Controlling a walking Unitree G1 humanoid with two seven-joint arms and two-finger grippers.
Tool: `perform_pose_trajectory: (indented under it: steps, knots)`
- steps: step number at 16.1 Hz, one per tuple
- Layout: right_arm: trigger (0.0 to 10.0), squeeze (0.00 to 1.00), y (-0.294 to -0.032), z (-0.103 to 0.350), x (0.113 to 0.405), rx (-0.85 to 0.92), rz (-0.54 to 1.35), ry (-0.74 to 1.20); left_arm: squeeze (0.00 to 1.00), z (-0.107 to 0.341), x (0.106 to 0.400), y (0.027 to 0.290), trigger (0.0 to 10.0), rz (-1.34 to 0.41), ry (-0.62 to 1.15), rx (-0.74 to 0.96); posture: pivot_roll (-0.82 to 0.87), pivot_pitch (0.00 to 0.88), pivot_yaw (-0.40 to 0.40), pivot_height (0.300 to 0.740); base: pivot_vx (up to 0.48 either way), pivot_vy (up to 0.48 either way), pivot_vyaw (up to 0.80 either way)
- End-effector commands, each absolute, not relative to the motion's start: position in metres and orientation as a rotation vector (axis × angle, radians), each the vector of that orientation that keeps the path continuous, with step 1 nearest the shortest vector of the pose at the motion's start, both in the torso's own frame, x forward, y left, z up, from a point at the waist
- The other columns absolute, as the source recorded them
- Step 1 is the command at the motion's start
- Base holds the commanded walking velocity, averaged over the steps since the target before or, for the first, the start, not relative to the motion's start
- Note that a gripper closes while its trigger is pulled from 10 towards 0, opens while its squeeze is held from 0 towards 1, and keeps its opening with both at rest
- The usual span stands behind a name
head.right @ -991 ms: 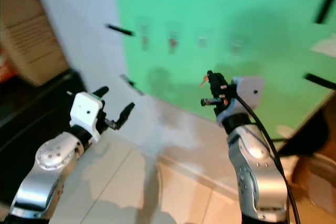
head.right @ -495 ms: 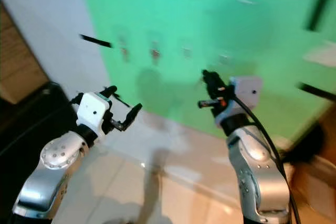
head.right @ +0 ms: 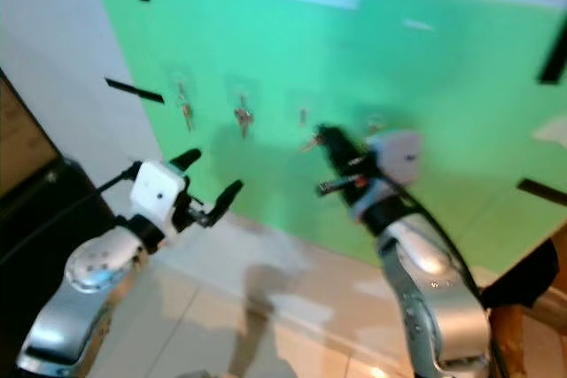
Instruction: Hang keys on a hook
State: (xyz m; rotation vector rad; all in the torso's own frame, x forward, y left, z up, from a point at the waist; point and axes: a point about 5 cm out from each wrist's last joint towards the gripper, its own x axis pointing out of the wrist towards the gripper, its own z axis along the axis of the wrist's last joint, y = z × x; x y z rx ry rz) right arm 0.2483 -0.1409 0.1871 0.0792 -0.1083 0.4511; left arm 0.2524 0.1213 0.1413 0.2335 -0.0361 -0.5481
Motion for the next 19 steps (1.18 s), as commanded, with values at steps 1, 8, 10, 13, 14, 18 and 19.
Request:
perform_pose_trajectory:
  steps: [1,8,10,13,14,18,19]
  knots:
    - [10.0,0.00,-0.139,0.191,0.248,0.080,0.470,-0.124,0.00,0.144,0.251,0.122,10.0,-0.556,-0.043,0.235,-0.03,0.000,0.009,0.740,0.000,0.000,0.00]
    - [10.0,0.00,-0.136,0.196,0.251,0.071,0.519,-0.136,0.00,0.143,0.249,0.122,10.0,-0.610,-0.030,0.248,-0.02,0.000,0.010,0.740,0.000,0.000,0.00]
    - [10.0,0.00,-0.131,0.196,0.255,0.077,0.544,-0.127,0.00,0.140,0.245,0.118,10.0,-0.679,-0.005,0.261,-0.02,0.000,0.010,0.740,0.000,0.000,0.00]
    - [10.0,0.00,-0.125,0.195,0.263,0.068,0.552,-0.120,0.00,0.139,0.243,0.117,10.0,-0.717,0.002,0.276,-0.02,0.000,0.013,0.740,0.000,0.000,0.00]
    - [10.0,0.00,-0.122,0.195,0.267,0.071,0.558,-0.116,0.00,0.141,0.244,0.118,10.0,-0.712,-0.007,0.277,-0.02,0.000,0.013,0.740,0.000,0.000,0.00]
    - [10.0,0.00,-0.112,0.197,0.277,0.070,0.587,-0.119,0.00,0.143,0.246,0.119,10.0,-0.705,-0.021,0.280,-0.01,0.000,0.015,0.740,0.000,0.000,0.00]
    - [10.0,0.00,-0.108,0.198,0.280,0.073,0.596,-0.125,0.00,0.143,0.246,0.118,10.0,-0.710,-0.023,0.280,-0.01,0.000,0.013,0.740,0.000,0.000,0.00]
